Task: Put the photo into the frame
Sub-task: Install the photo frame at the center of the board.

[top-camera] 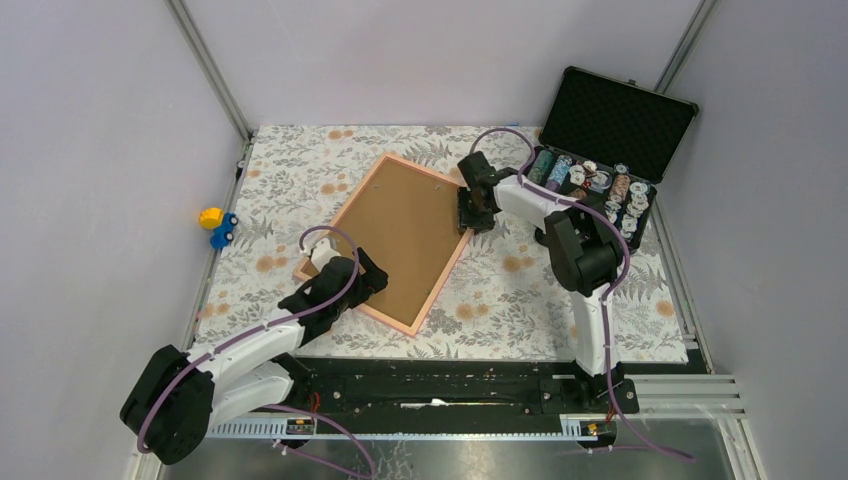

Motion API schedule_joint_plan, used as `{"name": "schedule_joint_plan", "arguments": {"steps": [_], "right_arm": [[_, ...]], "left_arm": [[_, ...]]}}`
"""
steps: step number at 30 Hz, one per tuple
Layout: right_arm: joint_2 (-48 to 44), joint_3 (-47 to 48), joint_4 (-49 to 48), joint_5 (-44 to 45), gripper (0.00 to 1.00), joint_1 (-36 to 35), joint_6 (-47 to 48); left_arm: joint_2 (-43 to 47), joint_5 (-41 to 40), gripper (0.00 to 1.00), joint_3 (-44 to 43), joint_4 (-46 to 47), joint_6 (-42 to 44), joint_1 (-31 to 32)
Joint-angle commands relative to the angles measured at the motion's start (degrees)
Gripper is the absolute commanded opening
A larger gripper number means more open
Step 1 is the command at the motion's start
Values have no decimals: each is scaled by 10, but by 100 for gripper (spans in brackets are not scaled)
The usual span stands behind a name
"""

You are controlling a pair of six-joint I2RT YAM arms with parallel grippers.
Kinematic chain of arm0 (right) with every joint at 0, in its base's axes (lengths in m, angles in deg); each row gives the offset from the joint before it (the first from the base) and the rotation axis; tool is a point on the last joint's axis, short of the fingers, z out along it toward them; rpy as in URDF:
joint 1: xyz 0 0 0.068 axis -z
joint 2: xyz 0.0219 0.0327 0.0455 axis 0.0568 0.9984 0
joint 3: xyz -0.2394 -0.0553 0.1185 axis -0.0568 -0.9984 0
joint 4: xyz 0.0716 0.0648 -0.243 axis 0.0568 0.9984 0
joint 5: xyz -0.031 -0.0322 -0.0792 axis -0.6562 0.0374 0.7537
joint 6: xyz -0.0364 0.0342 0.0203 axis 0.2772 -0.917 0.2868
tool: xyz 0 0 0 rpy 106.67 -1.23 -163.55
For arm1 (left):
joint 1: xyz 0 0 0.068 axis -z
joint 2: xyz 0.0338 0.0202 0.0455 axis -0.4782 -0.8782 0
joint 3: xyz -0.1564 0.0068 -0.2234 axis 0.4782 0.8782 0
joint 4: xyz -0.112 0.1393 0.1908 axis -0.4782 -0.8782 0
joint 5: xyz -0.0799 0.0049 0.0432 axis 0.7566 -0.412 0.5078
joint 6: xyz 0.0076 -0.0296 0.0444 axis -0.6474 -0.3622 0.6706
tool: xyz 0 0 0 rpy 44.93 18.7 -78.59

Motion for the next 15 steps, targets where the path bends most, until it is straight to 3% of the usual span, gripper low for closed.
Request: {"name": "schedule_joint_plan", "arguments": {"steps": [1, 6, 14, 15], "right_arm": [[44, 35, 122, 28, 0, 7, 116], [36, 35, 112, 80, 0, 6, 155], [-44, 19, 48, -26, 0, 6, 176], [-63, 10, 34, -47, 7, 5, 171]], "left_arm": [[1, 1, 98, 10, -19, 1, -1], [-3, 2, 99, 8, -21, 2, -1], [11, 41, 99, 9, 14, 48, 0], [17, 47, 99, 6, 18, 58, 0]]}}
